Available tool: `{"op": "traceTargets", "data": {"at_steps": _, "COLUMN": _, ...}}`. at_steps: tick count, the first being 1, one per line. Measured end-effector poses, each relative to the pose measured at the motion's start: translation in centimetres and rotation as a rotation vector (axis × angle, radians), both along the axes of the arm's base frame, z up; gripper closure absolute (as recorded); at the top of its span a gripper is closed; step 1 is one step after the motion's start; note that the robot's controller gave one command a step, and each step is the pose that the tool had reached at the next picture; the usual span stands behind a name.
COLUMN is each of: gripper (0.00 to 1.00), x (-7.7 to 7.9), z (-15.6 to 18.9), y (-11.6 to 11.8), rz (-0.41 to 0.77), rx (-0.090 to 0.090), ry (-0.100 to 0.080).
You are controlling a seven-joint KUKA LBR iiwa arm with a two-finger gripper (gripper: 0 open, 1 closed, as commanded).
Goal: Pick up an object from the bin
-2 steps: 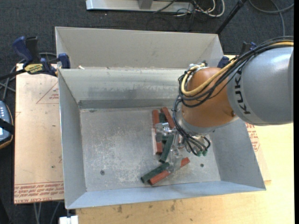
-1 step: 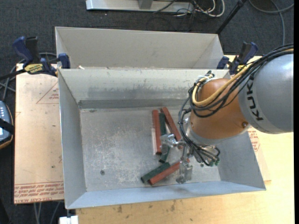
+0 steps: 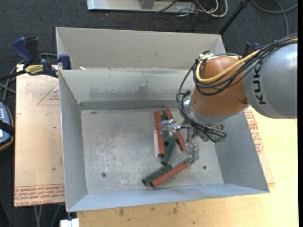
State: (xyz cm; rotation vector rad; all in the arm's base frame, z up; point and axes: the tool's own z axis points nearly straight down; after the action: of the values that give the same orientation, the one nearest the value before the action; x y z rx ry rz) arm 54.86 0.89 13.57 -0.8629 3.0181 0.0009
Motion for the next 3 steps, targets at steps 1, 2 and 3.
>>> {"op": "traceTargets", "data": {"at_steps": 1, "gripper": 0.0, "x": -3.8, "z": -6.0, "y": 1.6, "rz": -0.063, "rx": 0.001, "ry": -0.002}}
{"op": "traceTargets", "data": {"at_steps": 2, "gripper": 1.0, "x": 3.9, "z": -6.3, "y": 0.1, "rz": 0.307, "rx": 0.0, "ry": 0.0}}
{"op": "traceTargets", "data": {"at_steps": 3, "gripper": 1.0, "x": 3.9, "z": -6.3, "y": 0.1, "rz": 0.307, "rx": 0.0, "ry": 0.0}}
